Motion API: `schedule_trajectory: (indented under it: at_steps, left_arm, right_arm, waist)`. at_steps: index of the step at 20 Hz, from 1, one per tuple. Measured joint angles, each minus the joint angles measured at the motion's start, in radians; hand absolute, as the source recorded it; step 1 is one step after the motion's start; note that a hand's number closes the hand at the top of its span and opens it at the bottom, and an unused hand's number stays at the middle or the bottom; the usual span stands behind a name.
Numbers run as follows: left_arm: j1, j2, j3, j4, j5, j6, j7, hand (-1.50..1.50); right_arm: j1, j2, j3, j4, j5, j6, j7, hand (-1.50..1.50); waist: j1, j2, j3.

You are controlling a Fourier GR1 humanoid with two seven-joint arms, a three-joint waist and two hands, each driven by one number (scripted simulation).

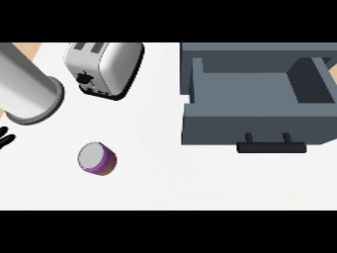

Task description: Pick up the can, place it into the drawer and close the drawer

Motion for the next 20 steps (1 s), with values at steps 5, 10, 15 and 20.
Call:
schedule_trajectory:
  at_steps: [5, 10, 15, 20]
  left_arm:
    - [0.025, 0.019, 0.042, 0.007, 0.118, 0.007, 0.073, -1.5]
    - [0.001, 0.025, 0.036, 0.067, 0.206, 0.034, 0.142, -1.5]
    - [-0.029, 0.01, -0.004, 0.054, 0.258, 0.108, 0.229, -1.5]
    - [-0.055, -0.042, -0.046, 0.059, 0.228, 0.135, 0.27, -1.5]
  right_arm:
    - [0.049, -0.003, -0.054, 0.021, -0.045, 0.065, -0.054, -1.5]
    - [0.064, -0.019, -0.1, 0.045, -0.088, 0.117, -0.071, -1.5]
    - [0.105, -0.023, -0.158, 0.014, -0.145, 0.163, -0.066, -1.5]
    - [0.113, -0.031, -0.215, 0.035, -0.189, 0.212, -0.073, -1.5]
  waist:
    - [0.0, 0.0, 0.0]
    - [-0.002, 0.001, 0.0]
    - [-0.005, 0.0, 0.0]
    - [-0.004, 0.001, 0.0]
